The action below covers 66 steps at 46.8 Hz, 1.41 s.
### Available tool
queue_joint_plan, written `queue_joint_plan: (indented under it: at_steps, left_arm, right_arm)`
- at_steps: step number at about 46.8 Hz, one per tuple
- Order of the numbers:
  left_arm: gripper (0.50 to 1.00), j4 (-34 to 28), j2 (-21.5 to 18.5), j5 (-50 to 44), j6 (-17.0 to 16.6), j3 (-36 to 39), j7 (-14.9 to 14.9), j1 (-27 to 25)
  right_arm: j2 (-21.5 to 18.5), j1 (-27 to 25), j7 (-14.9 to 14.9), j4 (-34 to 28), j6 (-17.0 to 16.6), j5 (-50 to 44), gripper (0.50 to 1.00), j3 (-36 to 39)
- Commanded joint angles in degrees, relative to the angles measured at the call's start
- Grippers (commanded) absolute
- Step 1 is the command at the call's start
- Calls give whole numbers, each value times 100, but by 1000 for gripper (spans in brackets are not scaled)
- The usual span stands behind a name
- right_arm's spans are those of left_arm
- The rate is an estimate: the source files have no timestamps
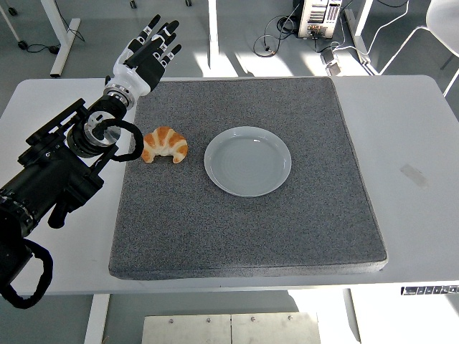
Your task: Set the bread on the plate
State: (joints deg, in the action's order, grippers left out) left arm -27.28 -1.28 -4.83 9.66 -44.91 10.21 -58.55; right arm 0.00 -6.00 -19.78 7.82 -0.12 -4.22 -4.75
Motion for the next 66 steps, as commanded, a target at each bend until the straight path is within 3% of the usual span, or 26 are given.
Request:
queue_joint_plan:
  at_steps: [1, 20, 30, 35, 41, 47, 52, 66]
  left_arm:
    - [984, -5, -4, 0, 9, 0, 8, -7]
    - [984, -5, 22, -114, 27, -246, 8, -42]
    - [984, -14, -31, -123, 387, -255, 16, -34]
    - [984, -14, -31, -123, 405, -281, 25, -25]
    - [984, 21, -22, -62, 72, -202, 280, -69]
    - [984, 12, -31, -62, -201, -194, 280, -121]
    - [984, -14, -22, -35, -158, -167, 298, -130]
    - [978, -313, -197, 1027, -184, 781, 394, -297]
  right_arm:
    - [0, 2, 0, 0, -6, 0, 1000, 0]
    - [0, -6, 0, 0, 3, 0, 1000, 0]
    - [0, 2, 0, 0, -6, 0, 1000, 0]
    - [0, 2, 0, 0, -6, 0, 1000, 0]
    - [0, -6, 0, 0, 3, 0, 1000, 0]
    - [0, 2, 0, 0, 3, 0, 1000, 0]
    - [0, 2, 0, 0, 3, 0, 1000, 0]
    - [0, -6, 0, 0, 3, 0, 1000, 0]
